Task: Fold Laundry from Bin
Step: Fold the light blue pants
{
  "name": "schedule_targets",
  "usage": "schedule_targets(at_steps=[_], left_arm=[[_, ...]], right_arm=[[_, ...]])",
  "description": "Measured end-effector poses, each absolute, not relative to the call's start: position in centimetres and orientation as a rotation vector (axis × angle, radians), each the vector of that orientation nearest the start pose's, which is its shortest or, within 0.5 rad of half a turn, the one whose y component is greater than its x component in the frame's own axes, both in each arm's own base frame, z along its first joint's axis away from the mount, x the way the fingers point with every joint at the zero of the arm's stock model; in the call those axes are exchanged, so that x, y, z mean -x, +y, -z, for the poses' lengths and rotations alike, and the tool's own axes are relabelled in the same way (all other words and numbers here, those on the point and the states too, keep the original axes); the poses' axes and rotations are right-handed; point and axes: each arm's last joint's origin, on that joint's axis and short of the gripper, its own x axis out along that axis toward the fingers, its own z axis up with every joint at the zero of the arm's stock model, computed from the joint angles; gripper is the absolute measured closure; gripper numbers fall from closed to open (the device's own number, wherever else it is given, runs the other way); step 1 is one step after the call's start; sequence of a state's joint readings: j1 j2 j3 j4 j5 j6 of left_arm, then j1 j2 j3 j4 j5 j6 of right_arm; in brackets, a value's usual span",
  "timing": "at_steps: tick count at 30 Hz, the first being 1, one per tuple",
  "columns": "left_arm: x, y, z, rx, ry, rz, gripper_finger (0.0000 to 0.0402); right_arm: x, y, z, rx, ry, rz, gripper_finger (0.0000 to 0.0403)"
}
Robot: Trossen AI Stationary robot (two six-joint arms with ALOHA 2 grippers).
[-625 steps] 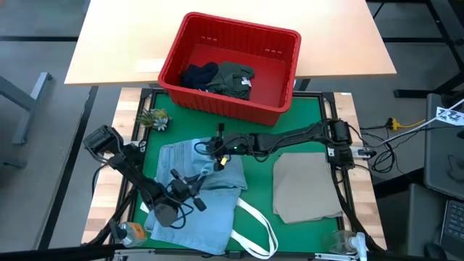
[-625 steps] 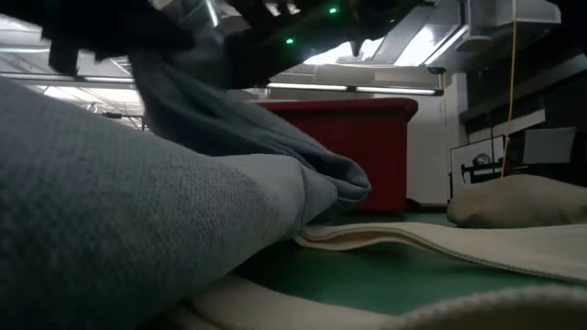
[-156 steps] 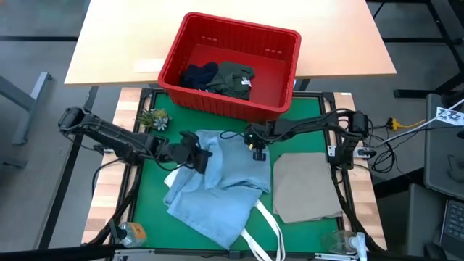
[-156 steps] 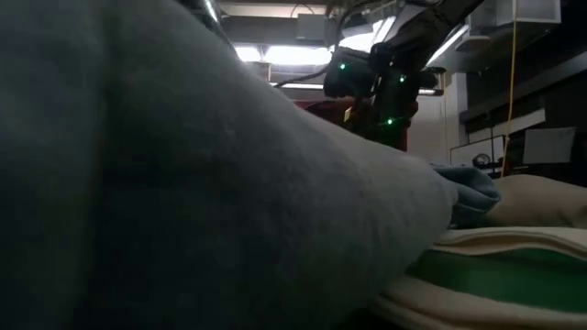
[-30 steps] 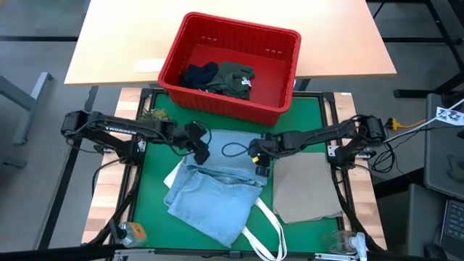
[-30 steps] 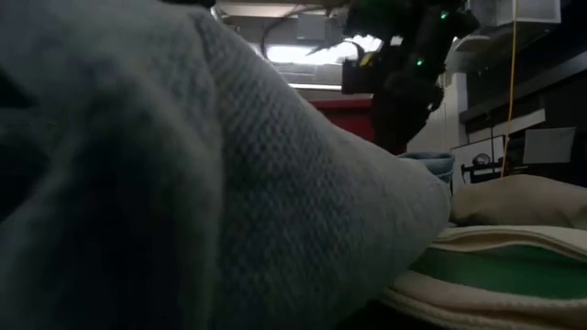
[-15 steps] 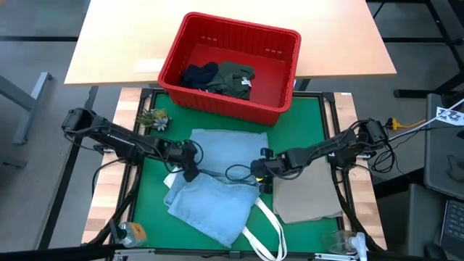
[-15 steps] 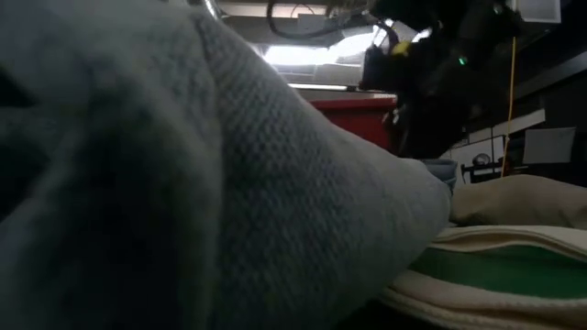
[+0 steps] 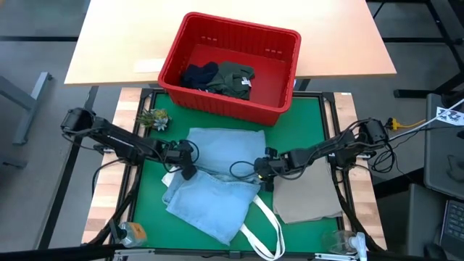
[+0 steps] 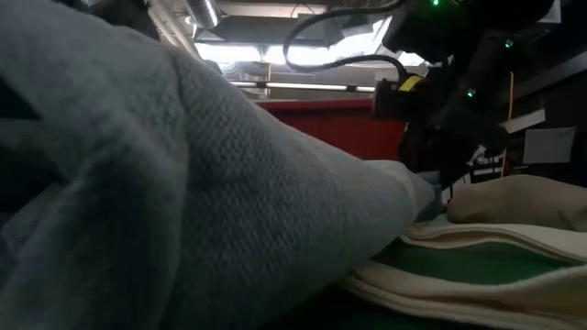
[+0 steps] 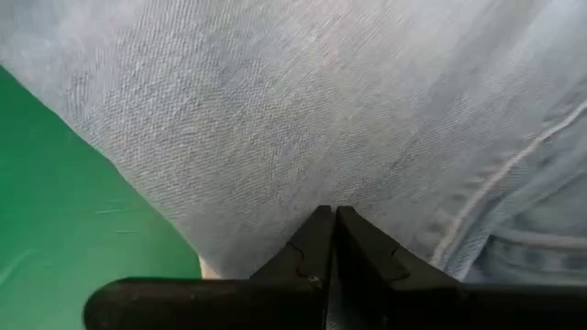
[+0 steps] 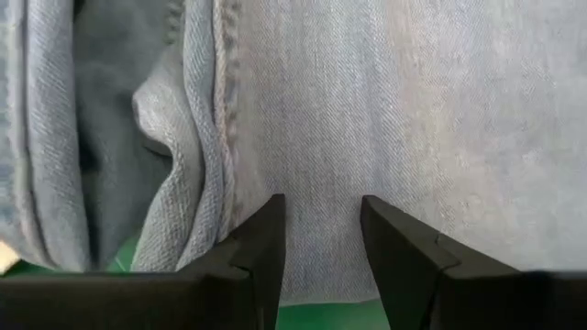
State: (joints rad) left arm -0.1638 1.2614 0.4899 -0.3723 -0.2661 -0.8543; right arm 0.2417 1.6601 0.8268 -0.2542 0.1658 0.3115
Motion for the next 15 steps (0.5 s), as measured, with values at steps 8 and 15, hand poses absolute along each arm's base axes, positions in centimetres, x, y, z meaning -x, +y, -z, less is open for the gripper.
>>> schedule_targets(at_steps=[8, 15], left_arm=[[-21.1, -2.8, -19.1, 0.566, 0.918, -0.488, 0.0387], [-21.7, -4.4, -21.3, 0.568, 0.93, -0.307, 0.0386]], right_arm=[[-30.0, 6.9, -17.6, -0.06, 1.039, 0.092, 0.0258], [-30.7, 7.3, -19.5, -0.109, 0.984, 0.025, 0.0258]])
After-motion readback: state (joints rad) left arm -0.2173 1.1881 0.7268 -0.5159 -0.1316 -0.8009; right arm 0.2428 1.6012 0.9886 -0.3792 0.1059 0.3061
